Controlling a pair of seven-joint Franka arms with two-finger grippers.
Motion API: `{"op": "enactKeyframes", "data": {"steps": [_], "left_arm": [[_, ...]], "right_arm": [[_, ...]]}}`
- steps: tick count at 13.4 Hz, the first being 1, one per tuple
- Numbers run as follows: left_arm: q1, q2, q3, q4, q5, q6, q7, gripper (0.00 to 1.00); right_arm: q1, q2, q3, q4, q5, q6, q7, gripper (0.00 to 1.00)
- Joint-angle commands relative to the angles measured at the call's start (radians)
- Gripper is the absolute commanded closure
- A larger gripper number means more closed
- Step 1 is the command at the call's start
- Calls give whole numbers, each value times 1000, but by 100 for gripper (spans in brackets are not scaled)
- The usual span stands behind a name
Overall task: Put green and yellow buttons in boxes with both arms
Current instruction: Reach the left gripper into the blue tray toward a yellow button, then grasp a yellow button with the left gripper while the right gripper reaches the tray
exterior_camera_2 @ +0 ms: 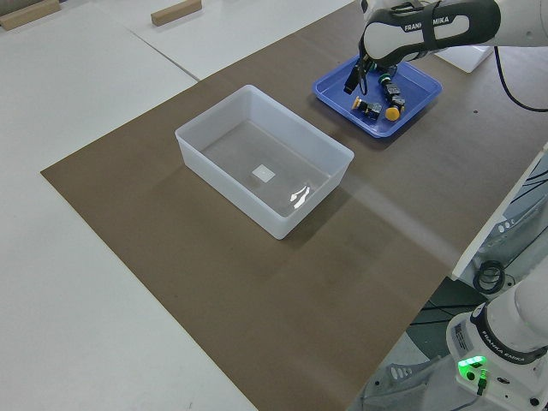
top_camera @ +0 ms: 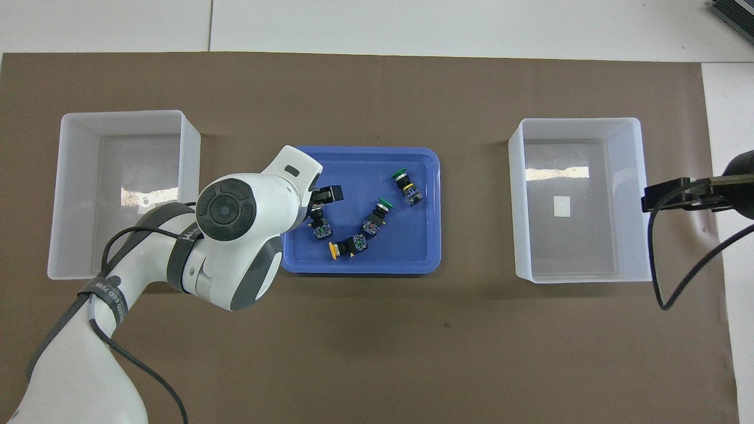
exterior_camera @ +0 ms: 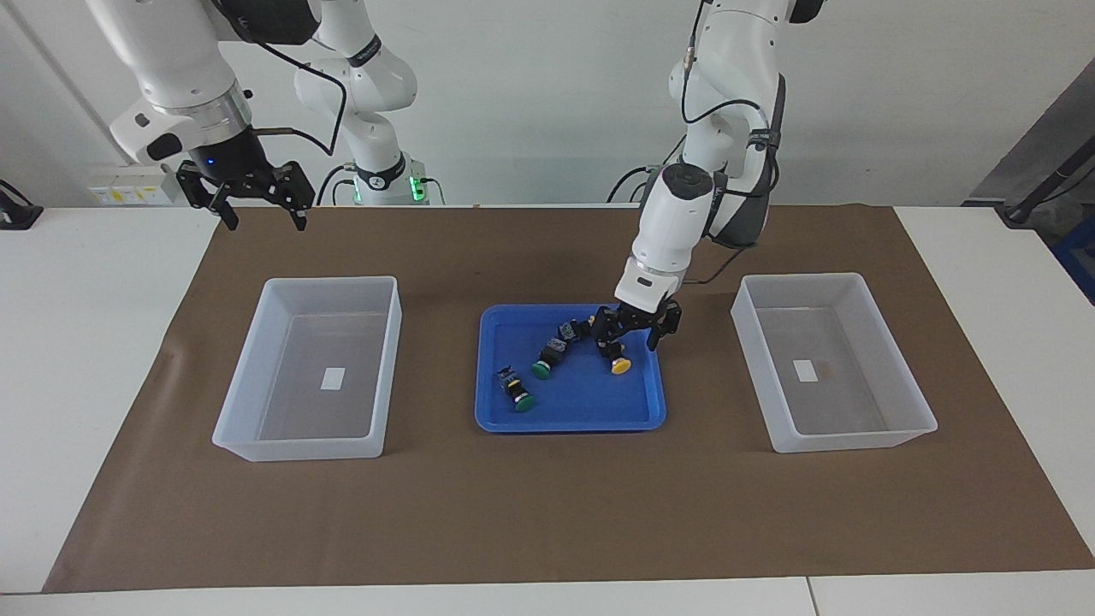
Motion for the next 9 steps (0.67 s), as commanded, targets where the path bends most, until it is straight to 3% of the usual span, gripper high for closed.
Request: {"op": "enactKeyframes", "data": {"steps": [1, 4, 9], "left_arm": [[-39, 7, 17, -46, -15, 24, -4, 0], [-54, 40, 18, -46, -15, 25, -7, 0], [-50, 72, 18, -87, -15, 123, -7, 0]], "right_arm": [[31, -6, 1, -65, 11, 75, 1, 0], [76, 17, 2, -107, 13, 173, 3, 0], [188, 150, 2, -106, 63, 326, 58, 0]]}}
